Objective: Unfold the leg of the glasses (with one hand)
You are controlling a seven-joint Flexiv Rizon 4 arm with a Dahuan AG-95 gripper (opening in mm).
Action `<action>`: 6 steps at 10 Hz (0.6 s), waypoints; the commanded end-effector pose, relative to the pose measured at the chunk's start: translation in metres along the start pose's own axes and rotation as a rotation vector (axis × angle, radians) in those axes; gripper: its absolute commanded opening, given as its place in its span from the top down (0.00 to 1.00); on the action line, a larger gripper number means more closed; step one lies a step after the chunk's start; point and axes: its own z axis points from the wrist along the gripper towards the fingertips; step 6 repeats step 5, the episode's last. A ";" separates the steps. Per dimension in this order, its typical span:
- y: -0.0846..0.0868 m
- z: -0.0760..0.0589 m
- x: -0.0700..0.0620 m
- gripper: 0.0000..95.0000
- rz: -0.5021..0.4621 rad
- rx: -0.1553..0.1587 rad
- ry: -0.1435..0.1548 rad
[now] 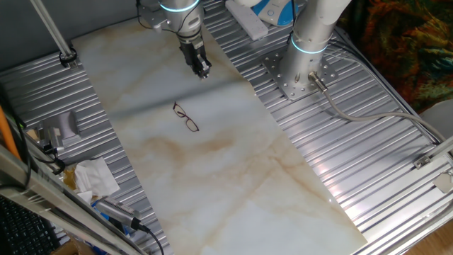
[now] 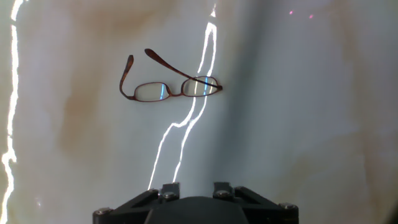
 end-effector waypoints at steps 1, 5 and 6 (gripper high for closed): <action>0.001 0.000 0.000 0.60 -0.007 -0.005 0.005; 0.001 0.001 0.001 0.80 -0.013 -0.011 0.008; 0.001 0.001 0.001 0.80 -0.013 -0.011 0.008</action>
